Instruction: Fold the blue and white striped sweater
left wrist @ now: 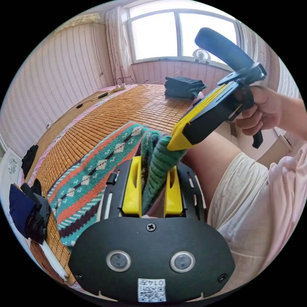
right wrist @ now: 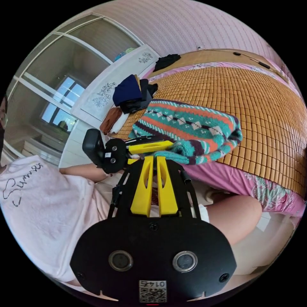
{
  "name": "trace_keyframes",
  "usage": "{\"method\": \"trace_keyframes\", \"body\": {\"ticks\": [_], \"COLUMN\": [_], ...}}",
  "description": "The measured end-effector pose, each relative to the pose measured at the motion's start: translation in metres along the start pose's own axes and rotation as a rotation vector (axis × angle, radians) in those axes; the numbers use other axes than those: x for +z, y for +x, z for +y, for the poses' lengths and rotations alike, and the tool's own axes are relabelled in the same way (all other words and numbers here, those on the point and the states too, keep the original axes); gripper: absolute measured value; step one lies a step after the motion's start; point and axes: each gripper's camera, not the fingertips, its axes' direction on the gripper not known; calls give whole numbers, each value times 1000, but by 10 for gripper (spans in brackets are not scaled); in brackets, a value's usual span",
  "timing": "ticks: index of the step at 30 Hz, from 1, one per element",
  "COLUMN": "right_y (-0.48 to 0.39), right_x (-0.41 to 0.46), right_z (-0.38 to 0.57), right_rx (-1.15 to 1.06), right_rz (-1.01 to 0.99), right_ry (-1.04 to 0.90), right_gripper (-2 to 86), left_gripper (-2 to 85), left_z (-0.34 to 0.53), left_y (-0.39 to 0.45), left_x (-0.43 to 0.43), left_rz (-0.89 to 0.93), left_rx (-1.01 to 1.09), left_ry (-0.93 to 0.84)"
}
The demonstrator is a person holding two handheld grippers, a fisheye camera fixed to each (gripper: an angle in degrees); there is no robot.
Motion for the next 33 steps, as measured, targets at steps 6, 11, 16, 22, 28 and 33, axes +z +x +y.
{"method": "trace_keyframes", "body": {"ticks": [6,11,16,22,28,33], "right_y": [51,118,163,162,131,76], "right_x": [-40,-29,6,-17,-94,-130], "right_z": [30,47,56,66,67,32], "right_rx": [166,470,725,707,536,323], "right_rz": [153,167,-194,-372,-221,19], "right_ry": [130,188,267,516,636,556], "right_gripper": [105,236,139,78,73,74], "left_gripper": [63,63,62,61,61,60], "left_z": [24,26,36,38,-6,-31], "left_y": [-3,-17,-32,-38,-36,-25], "left_x": [-11,-41,-72,-95,-111,-115], "left_rz": [70,90,110,128,298,355], "left_rx": [-80,-123,-176,-180,-109,-13], "left_ry": [-26,6,38,87,236,318]}}
